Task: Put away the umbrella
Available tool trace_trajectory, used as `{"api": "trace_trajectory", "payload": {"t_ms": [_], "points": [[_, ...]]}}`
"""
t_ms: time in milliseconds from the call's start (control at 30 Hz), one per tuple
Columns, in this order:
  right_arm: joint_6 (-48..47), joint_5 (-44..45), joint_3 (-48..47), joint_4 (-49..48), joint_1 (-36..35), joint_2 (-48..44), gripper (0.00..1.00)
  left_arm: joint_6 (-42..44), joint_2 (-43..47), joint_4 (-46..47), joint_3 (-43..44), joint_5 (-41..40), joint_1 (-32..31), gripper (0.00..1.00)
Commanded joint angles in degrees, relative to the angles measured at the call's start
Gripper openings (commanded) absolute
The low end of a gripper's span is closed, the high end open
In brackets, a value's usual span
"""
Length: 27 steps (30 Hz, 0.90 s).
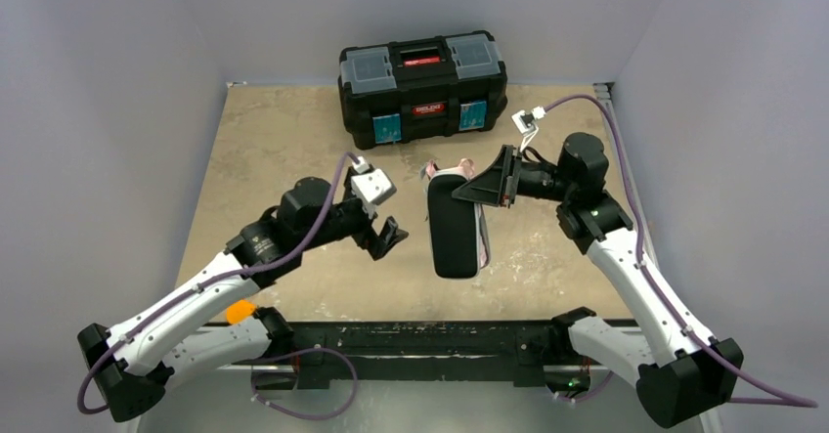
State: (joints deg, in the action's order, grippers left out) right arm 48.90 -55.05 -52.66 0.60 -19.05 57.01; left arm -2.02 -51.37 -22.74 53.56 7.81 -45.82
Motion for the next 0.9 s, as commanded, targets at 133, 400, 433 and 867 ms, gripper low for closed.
{"api": "trace_trajectory", "payload": {"t_ms": [133,400,433,867], "points": [[-0.6,0.3,-4.6,5.6,0.2,0.6,0.00,16.1,-0.6,19.1,-4.1,7.2,-6.0,0.75],[-0.1,1.4,-5.3,5.0,0.2,1.1,0.00,18.2,-4.0,26.9,-6.0,10.4,-7.1,0.51],[0.0,1.3,-5.4,4.8,0.3,1.1,0.00,18.5,-4.4,27.3,-6.2,10.7,-7.1,0.50],[1.3,1.3,-5.9,3.5,0.2,2.2,0.00,18.8,-4.0,31.5,-8.3,10.8,-7.2,0.43]]}}
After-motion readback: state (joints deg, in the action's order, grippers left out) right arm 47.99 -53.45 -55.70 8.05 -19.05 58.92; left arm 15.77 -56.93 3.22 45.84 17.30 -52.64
